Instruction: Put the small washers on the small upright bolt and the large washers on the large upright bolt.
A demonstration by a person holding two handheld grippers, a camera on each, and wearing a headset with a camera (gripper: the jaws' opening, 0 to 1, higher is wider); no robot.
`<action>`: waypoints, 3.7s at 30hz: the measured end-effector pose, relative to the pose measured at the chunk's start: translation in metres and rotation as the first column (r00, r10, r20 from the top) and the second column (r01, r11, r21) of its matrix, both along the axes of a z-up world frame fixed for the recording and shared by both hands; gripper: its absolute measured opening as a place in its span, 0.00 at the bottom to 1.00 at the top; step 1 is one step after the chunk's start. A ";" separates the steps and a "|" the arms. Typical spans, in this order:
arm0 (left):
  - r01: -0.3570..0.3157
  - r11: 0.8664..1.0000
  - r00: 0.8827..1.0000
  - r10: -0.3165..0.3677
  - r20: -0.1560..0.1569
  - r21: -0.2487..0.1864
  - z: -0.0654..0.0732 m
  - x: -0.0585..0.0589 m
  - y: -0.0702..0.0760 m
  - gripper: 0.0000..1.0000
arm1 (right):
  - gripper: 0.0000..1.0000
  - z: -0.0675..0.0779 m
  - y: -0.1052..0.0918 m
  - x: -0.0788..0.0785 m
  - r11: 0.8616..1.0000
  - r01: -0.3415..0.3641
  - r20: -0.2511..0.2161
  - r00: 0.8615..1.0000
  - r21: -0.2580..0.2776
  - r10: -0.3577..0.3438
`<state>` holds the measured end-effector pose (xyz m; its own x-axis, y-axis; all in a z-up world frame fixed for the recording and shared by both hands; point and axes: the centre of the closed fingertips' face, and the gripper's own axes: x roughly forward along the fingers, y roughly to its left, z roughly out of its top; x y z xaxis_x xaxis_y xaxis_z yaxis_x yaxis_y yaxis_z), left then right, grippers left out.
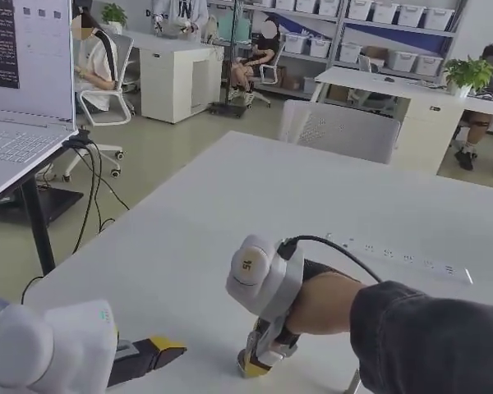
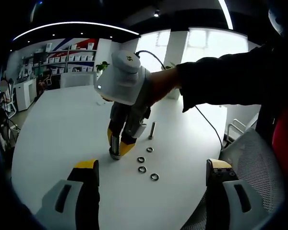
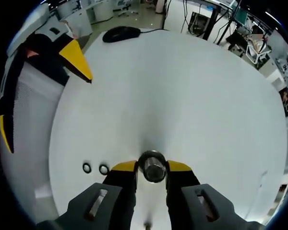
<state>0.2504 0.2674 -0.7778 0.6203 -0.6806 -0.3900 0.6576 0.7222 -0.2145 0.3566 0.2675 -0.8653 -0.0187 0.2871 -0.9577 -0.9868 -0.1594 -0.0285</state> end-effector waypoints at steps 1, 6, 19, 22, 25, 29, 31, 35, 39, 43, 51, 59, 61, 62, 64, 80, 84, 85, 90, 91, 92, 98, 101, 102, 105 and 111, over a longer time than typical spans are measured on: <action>0.000 1.000 1.000 0.000 -0.001 -0.001 0.000 0.000 0.000 0.92 | 0.23 0.000 0.000 0.000 1.000 0.003 -0.002 1.000 0.002 -0.003; 0.000 1.000 1.000 0.000 -0.001 -0.001 -0.001 0.000 0.000 0.92 | 0.23 0.000 0.000 0.000 1.000 0.008 -0.006 1.000 0.007 -0.008; -0.002 1.000 1.000 0.002 0.000 -0.004 -0.001 0.001 0.000 0.92 | 0.26 -0.002 0.000 0.000 1.000 0.009 -0.012 1.000 0.008 -0.009; 0.000 1.000 1.000 0.000 0.000 -0.004 -0.001 0.001 0.000 0.92 | 0.28 -0.003 -0.001 -0.002 1.000 0.009 -0.021 1.000 0.007 -0.009; 0.001 1.000 1.000 -0.001 -0.001 -0.005 -0.001 0.001 0.000 0.92 | 0.29 -0.002 -0.003 -0.001 1.000 0.016 -0.020 1.000 0.013 -0.015; 0.003 1.000 1.000 -0.003 0.001 0.000 -0.001 0.001 0.000 0.92 | 0.34 0.003 -0.006 0.001 0.999 0.029 -0.021 0.999 0.026 -0.029; 0.006 1.000 1.000 -0.006 -0.002 0.001 -0.001 0.001 -0.001 0.92 | 0.35 0.006 -0.009 0.003 0.999 0.034 -0.015 0.999 0.033 -0.033; 0.009 1.000 1.000 -0.009 -0.004 0.001 -0.001 0.000 -0.001 0.92 | 0.38 0.012 -0.013 0.003 0.998 0.044 -0.009 0.999 0.052 -0.044; 0.013 1.000 1.000 -0.013 -0.002 0.003 -0.001 0.000 -0.003 0.92 | 0.39 0.020 -0.014 0.005 0.995 0.058 -0.001 0.998 0.080 -0.058; 0.014 1.000 1.000 -0.014 -0.002 0.005 -0.001 0.001 -0.002 0.92 | 0.41 0.028 -0.014 0.006 0.991 0.072 0.001 0.997 0.110 -0.073; 0.021 1.000 1.000 -0.021 0.001 0.009 0.000 0.001 -0.004 0.92 | 0.44 0.042 -0.022 0.005 0.983 0.090 0.026 0.995 0.160 -0.095; 0.028 1.000 1.000 -0.028 0.003 0.011 0.001 0.000 -0.006 0.92 | 0.45 0.059 -0.029 0.000 0.969 0.111 0.041 0.992 0.221 -0.122; 0.030 0.999 1.000 -0.030 0.002 0.010 0.001 0.000 -0.007 0.92 | 0.45 0.062 -0.032 -0.001 0.965 0.118 0.047 0.990 0.233 -0.132; 0.031 0.999 1.000 -0.031 0.002 0.009 0.001 0.000 -0.007 0.92 | 0.45 0.064 -0.034 -0.001 0.962 0.123 0.047 0.989 0.242 -0.139; 0.034 0.999 0.999 -0.034 0.003 0.013 0.002 0.000 -0.008 0.92 | 0.45 0.067 -0.037 -0.003 0.959 0.129 0.052 0.988 0.253 -0.147; 0.054 0.998 0.999 -0.054 0.005 0.018 0.004 0.000 -0.014 0.92 | 0.45 0.082 -0.068 -0.020 0.934 0.180 0.055 0.977 0.310 -0.206; 0.058 0.998 0.998 -0.058 0.005 0.021 0.004 0.000 -0.015 0.92 | 0.45 0.081 -0.078 -0.025 0.935 0.185 0.055 0.976 0.304 -0.211; 0.059 0.998 0.998 -0.059 0.006 0.019 0.004 -0.001 -0.015 0.92 | 0.45 0.080 -0.081 -0.027 0.935 0.187 0.055 0.976 0.300 -0.213; 0.060 0.998 0.998 -0.060 0.007 0.023 0.005 -0.001 -0.015 0.92 | 0.45 0.079 -0.090 -0.034 0.933 0.199 0.051 0.973 0.298 -0.224; 0.061 0.998 0.998 -0.061 0.006 0.023 0.005 -0.001 -0.015 0.92 | 0.45 0.079 -0.092 -0.036 0.931 0.206 0.048 0.972 0.301 -0.231; 0.060 0.998 0.998 -0.060 0.009 0.021 0.005 -0.001 -0.015 0.92 | 0.45 0.079 -0.094 -0.037 0.929 0.210 0.046 0.971 0.305 -0.235; 0.059 0.998 0.998 -0.059 0.011 0.019 0.007 -0.001 -0.016 0.92 | 0.44 0.070 -0.111 -0.047 0.927 0.240 0.029 0.966 0.289 -0.259; 0.062 0.998 0.998 -0.062 0.012 0.018 0.007 -0.001 -0.018 0.92 | 0.44 0.066 -0.115 -0.052 0.930 0.243 0.022 0.966 0.276 -0.259; 0.062 0.998 0.998 -0.062 0.014 0.021 0.008 -0.001 -0.018 0.92 | 0.44 0.065 -0.116 -0.052 0.931 0.241 0.024 0.966 0.273 -0.257; 0.063 0.998 0.998 -0.063 0.016 0.020 0.008 -0.001 -0.018 0.92 | 0.44 0.064 -0.116 -0.051 0.931 0.246 0.017 0.965 0.270 -0.260; 0.059 0.998 0.998 -0.059 0.020 0.018 0.009 0.000 -0.018 0.92 | 0.42 0.061 -0.114 -0.045 0.936 0.243 0.012 0.967 0.256 -0.255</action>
<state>0.2503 0.2490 -0.7691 0.5871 -0.7096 -0.3896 0.7032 0.6855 -0.1887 0.3114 0.1539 -0.8046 0.1251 0.5075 -0.8525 -0.9908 0.1091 -0.0805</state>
